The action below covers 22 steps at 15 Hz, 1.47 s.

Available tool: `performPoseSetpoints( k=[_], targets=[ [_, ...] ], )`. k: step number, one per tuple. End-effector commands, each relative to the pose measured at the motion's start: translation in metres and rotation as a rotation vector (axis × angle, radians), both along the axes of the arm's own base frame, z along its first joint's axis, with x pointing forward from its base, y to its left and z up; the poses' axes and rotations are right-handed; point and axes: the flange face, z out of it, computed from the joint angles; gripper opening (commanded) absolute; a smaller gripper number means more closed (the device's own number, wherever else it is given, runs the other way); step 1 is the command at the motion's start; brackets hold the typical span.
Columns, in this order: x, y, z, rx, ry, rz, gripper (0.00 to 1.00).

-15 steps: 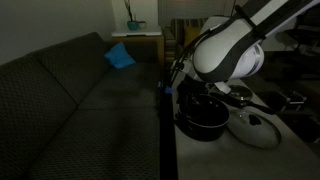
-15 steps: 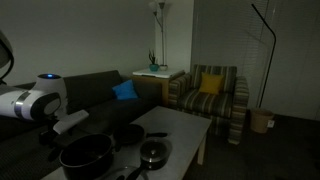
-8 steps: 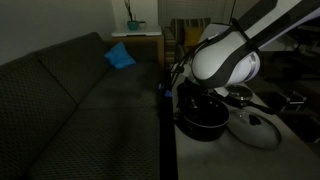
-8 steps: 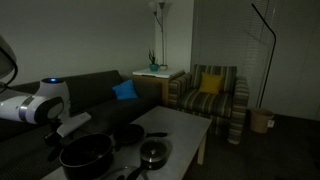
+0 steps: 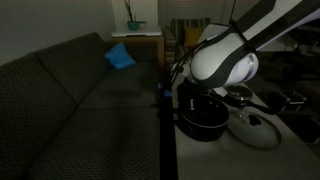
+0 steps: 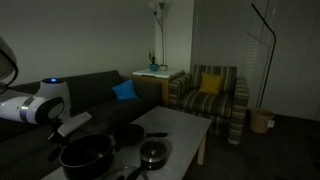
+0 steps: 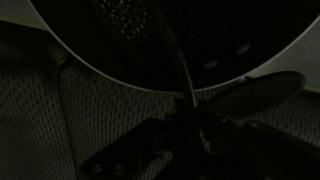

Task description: Pick up the black spoon from the table and put it in the pot.

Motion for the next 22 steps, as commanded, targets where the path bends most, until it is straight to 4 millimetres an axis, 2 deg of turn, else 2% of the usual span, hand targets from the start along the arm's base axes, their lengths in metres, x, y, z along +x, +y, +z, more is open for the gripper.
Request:
performPoseSetpoints(
  k=[1, 3, 11, 22],
  targets=[
    [0.002, 0.002, 0.001, -0.005, -0.010, 0.028, 0.00],
    [0.002, 0.003, 0.003, -0.007, -0.015, 0.028, 0.03],
    [-0.001, 0.012, 0.011, -0.039, -0.019, 0.044, 0.03],
    [-0.006, 0.038, 0.065, -0.153, -0.116, 0.090, 0.03]
  ],
)
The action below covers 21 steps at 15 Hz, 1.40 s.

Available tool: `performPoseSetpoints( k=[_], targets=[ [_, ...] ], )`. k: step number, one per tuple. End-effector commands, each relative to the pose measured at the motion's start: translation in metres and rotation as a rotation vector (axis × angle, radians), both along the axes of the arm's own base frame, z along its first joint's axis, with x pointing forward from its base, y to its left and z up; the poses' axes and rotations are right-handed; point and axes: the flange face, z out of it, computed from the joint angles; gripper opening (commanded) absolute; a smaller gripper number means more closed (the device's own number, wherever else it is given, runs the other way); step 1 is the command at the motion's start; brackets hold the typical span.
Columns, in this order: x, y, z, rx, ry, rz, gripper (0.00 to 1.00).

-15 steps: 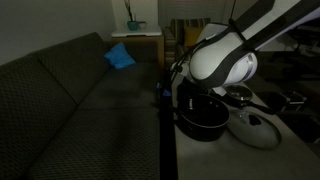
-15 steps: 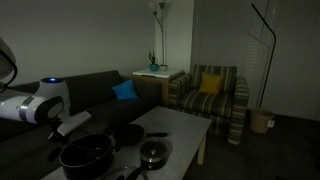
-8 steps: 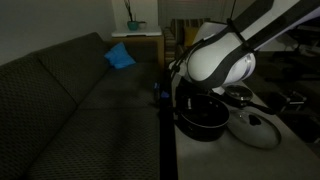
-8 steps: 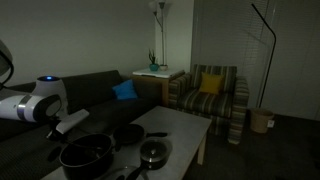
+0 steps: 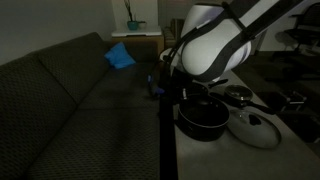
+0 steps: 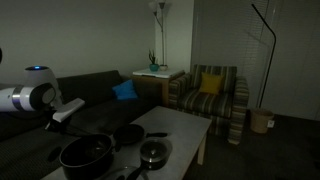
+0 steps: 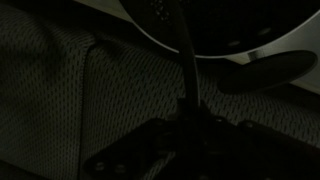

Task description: Pick up the black spoon from the table and put it in the pot.

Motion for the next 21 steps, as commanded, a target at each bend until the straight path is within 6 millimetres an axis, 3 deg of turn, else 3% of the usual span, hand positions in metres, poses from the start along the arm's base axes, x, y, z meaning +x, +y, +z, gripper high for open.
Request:
performPoseSetpoints(
  k=[1, 6, 14, 16, 21],
  targets=[
    [-0.011, 0.000, 0.022, -0.053, -0.006, -0.020, 0.03],
    [-0.040, 0.000, 0.032, -0.113, 0.017, -0.104, 0.03],
    [-0.092, -0.033, 0.044, -0.204, 0.086, -0.266, 0.03],
    [-0.107, -0.036, 0.042, -0.191, 0.119, -0.265, 0.03],
    [-0.141, -0.038, 0.015, -0.115, 0.238, -0.236, 0.03]
  ],
)
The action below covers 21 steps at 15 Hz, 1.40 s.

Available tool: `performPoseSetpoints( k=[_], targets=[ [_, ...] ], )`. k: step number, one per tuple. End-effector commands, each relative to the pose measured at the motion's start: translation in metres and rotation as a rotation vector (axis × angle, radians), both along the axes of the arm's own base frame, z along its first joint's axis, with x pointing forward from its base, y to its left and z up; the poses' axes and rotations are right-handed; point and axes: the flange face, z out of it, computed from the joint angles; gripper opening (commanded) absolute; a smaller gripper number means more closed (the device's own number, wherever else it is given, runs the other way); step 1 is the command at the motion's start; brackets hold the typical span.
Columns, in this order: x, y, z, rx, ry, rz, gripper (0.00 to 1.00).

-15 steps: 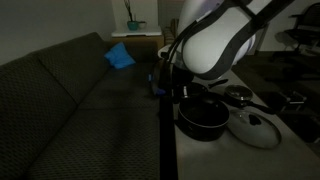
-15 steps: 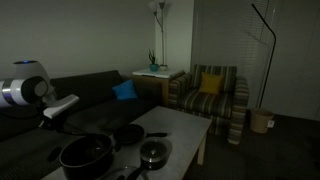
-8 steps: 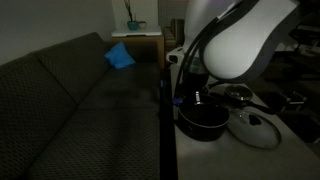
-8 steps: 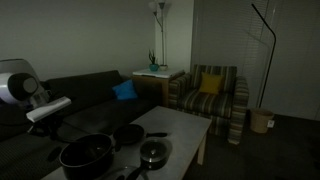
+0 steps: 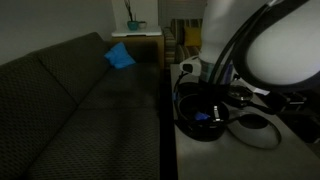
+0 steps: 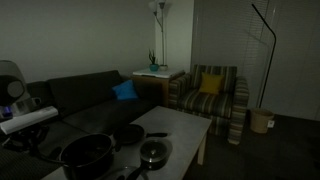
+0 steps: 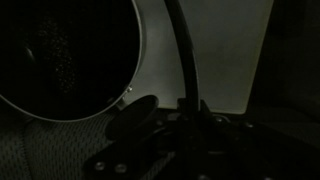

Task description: Pick up the black spoon from the table and put it in the pot.

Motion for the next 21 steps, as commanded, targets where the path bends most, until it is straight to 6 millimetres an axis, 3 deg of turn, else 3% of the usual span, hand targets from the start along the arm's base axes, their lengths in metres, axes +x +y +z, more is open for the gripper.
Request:
performPoseSetpoints(
  k=[1, 5, 16, 21],
  targets=[
    [-0.023, -0.009, -0.009, 0.070, 0.059, 0.010, 0.03],
    [-0.033, -0.009, -0.026, 0.075, 0.105, -0.026, 0.03],
    [-0.029, 0.029, -0.088, 0.039, 0.153, 0.060, 0.03],
    [-0.024, 0.033, -0.110, 0.024, 0.166, 0.067, 0.03]
  ],
)
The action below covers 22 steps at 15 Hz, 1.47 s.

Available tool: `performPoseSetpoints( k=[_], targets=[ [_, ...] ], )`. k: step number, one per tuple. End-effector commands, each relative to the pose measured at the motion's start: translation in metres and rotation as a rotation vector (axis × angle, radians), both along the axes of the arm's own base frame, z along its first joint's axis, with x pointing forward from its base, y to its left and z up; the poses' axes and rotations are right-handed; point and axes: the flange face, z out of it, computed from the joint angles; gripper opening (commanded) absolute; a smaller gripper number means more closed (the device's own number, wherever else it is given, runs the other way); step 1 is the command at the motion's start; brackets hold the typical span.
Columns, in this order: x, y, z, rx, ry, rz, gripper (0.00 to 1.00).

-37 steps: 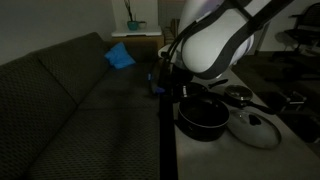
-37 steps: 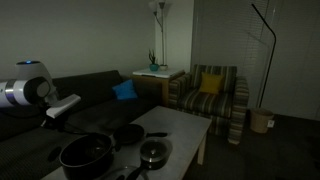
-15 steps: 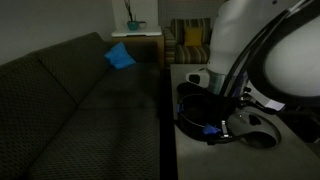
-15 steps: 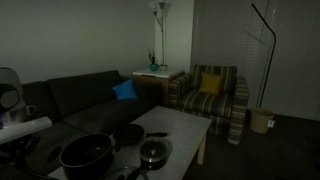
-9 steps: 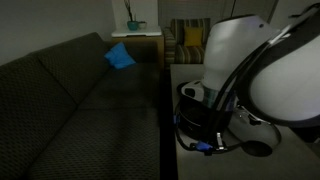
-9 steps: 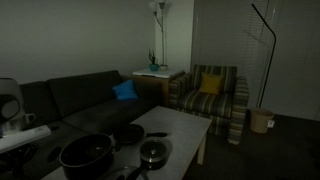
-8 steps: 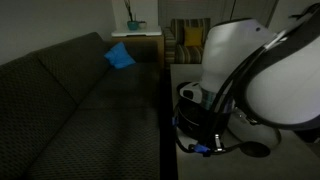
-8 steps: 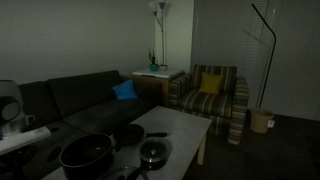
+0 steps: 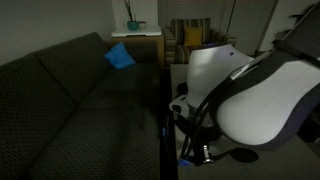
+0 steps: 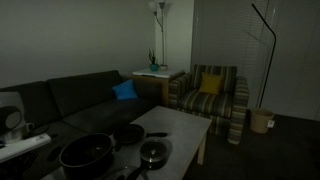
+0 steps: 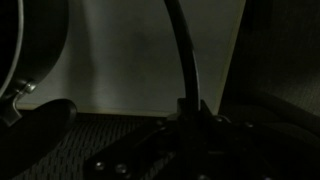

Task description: Pick up the black spoon from the table and put it in the pot.

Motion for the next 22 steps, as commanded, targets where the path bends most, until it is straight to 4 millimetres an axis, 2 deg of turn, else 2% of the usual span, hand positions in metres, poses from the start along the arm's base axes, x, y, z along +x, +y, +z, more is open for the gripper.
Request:
performPoseSetpoints(
  k=[1, 12, 13, 15, 16, 17, 19, 22],
  targets=[
    [0.009, 0.000, -0.016, -0.016, 0.020, 0.017, 0.03],
    [0.034, -0.031, -0.080, -0.025, 0.072, 0.031, 0.03],
    [0.032, -0.034, -0.065, -0.025, 0.074, 0.036, 0.03],
    [0.037, -0.037, -0.067, -0.018, 0.071, 0.040, 0.03],
    [0.039, -0.037, -0.065, -0.017, 0.070, 0.041, 0.09],
    [0.041, -0.039, -0.063, -0.016, 0.066, 0.042, 0.36],
    [0.046, -0.039, -0.061, -0.010, 0.058, 0.042, 0.43],
    [0.054, -0.039, -0.056, -0.001, 0.045, 0.046, 0.66]
  ],
)
